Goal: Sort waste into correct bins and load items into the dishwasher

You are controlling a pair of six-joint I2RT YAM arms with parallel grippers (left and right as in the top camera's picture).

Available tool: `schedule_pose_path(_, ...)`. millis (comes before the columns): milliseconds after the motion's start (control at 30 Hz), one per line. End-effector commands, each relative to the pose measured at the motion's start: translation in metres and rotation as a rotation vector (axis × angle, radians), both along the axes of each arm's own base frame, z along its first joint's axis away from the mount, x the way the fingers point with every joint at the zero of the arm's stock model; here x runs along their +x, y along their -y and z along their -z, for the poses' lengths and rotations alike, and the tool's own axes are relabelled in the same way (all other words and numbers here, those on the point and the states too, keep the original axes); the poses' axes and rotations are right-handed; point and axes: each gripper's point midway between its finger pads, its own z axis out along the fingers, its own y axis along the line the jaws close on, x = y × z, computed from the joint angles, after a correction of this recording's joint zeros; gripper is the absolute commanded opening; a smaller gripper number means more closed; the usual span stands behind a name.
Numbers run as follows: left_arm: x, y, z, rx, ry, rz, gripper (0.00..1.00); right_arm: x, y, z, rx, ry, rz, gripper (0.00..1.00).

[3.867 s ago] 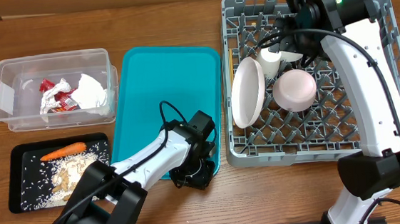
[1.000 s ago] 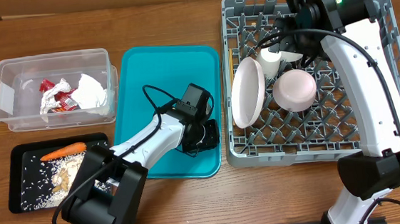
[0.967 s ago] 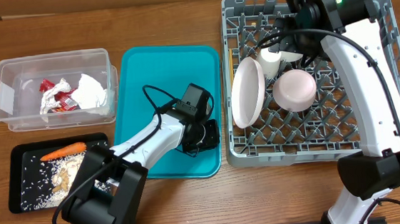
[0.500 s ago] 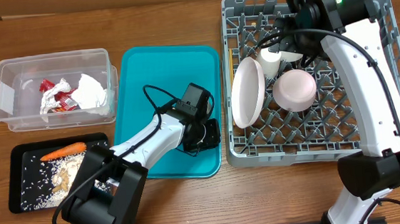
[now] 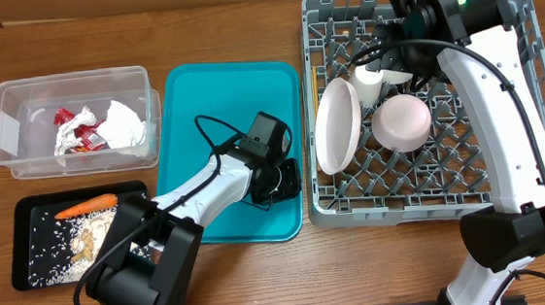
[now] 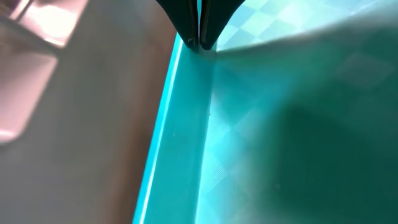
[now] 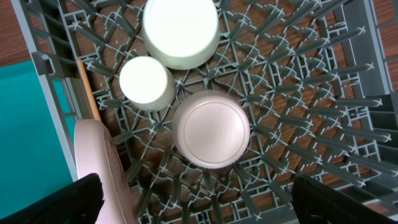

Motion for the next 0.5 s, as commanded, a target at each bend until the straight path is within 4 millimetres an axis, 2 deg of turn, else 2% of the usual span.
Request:
schedule_pose_path(0,0.003,0.009,-0.002,-0.034,-0.003,0.011,0.07,-0.003,0.001,-0.022,0.017,0.068,0.001,1.0)
schedule_pose_path(267,0.0,0.013,-0.008,-0.066,-0.015,0.021,0.04,-0.003,0.001,-0.022,0.017,0.068,0.001,1.0)
schedule_pose_path(367,0.005,0.009,-0.021,-0.07,0.001,0.028,0.04,-0.003,0.001,-0.022,0.017,0.068,0.001,1.0)
schedule_pose_path(467,0.022,0.001,-0.046,-0.048,0.068,0.014,0.04,-0.003,0.001,-0.022,0.017,0.068,0.001,1.0)
